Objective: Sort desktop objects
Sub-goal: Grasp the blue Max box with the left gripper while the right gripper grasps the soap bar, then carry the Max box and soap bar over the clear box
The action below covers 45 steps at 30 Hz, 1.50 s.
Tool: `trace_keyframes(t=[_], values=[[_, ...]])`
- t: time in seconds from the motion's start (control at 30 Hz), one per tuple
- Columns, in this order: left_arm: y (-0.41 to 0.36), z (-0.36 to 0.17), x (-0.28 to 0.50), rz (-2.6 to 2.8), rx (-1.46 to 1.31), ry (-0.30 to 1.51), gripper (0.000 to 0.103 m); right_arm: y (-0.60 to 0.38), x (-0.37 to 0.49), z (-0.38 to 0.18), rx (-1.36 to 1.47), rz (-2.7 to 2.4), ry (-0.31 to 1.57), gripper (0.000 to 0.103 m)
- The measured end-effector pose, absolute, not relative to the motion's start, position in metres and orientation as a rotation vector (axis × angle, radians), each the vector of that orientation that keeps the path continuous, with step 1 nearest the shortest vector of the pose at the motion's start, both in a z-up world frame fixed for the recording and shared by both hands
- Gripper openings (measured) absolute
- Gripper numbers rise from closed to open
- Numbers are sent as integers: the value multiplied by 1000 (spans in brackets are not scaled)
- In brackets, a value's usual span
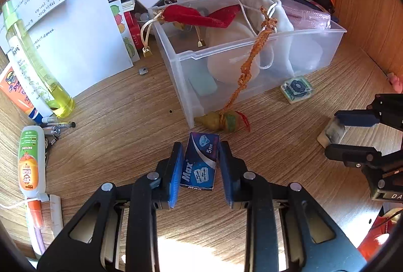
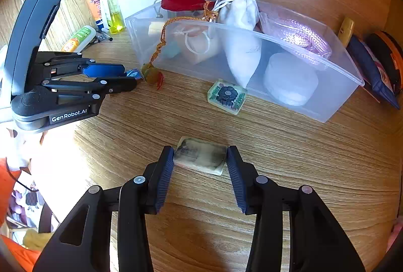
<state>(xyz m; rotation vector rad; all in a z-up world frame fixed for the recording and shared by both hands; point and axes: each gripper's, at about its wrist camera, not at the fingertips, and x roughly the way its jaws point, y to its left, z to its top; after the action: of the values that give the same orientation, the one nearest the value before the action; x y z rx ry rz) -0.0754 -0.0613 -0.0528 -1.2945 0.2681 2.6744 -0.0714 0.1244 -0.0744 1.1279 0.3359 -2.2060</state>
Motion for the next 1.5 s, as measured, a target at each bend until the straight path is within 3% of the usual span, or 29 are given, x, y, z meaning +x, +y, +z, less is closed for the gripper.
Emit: trace_keyframes(t=[0.23, 0.97, 1.5], values=[[-56, -32, -63, 2709, -1219, 178, 28, 144, -82, -63, 1115, -2241, 201, 40], [-27, 30, -66, 2793, -958, 48, 28, 204, -130, -4, 959, -2434, 55, 40], [-37, 22, -115, 2822, -1021, 12, 28, 203, -170, -8, 985, -2439, 42, 40]])
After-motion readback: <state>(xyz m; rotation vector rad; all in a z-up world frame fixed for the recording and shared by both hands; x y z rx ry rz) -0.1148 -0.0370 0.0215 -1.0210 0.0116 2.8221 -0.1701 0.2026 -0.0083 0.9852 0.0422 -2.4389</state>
